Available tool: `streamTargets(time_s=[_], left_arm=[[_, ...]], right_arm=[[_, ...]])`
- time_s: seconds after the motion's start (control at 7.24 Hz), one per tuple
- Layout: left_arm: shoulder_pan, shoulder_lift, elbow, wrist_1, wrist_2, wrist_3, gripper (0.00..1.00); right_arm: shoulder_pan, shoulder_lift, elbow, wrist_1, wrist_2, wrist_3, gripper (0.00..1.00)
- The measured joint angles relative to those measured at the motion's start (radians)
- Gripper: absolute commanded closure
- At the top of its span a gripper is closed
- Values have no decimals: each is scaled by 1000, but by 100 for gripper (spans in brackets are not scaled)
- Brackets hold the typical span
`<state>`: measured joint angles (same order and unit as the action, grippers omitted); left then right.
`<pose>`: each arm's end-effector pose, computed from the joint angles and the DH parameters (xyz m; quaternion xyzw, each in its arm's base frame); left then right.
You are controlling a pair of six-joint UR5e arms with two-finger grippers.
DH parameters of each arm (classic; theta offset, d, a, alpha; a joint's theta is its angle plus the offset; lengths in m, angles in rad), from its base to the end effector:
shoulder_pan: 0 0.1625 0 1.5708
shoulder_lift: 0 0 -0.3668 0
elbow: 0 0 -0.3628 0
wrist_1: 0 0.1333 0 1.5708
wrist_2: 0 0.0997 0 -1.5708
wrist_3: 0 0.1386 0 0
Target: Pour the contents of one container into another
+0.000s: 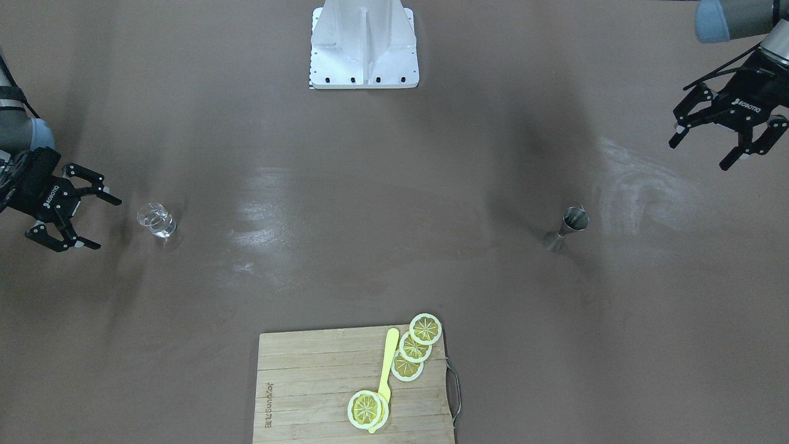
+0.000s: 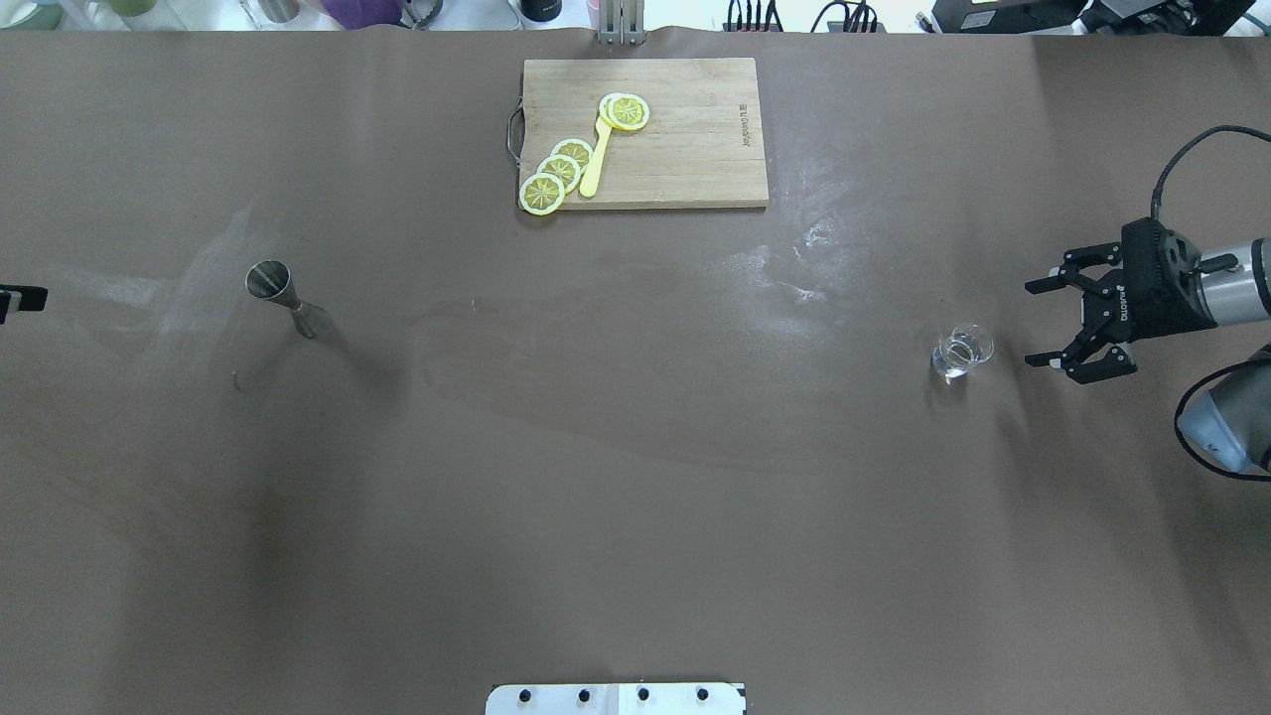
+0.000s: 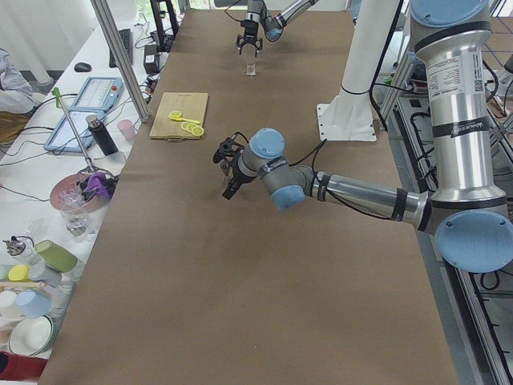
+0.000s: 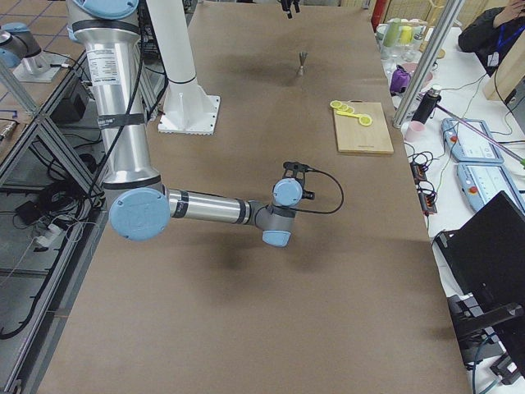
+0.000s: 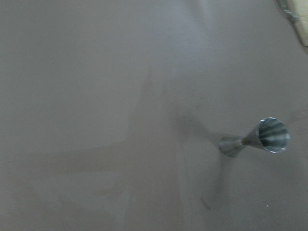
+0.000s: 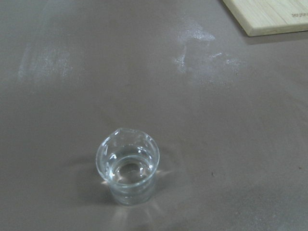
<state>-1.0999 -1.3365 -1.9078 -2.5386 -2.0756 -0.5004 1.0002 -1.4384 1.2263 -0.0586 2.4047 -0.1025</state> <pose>0.1360 -0.4133 0.4528 0.3365 0.4205 0.1151 0.8347 -0.2548 -0.4538 0.5313 0.4635 -0.4419 -0.4717 0.6061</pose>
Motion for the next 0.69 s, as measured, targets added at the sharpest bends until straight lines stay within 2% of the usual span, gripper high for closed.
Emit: streamTargets(time_s=[0.14,0.41,0.69], left_arm=[[84,45,36,-174,179,0,1],[318,82,164,-513,641,-1,1],[529,93,194,-625,1036,-25,1]], right_arm=[[-11,7,-3,0,4,3,0],[-29,14,-5,-1,10,4,0],[-40,27,-7,-3,12,4,1]])
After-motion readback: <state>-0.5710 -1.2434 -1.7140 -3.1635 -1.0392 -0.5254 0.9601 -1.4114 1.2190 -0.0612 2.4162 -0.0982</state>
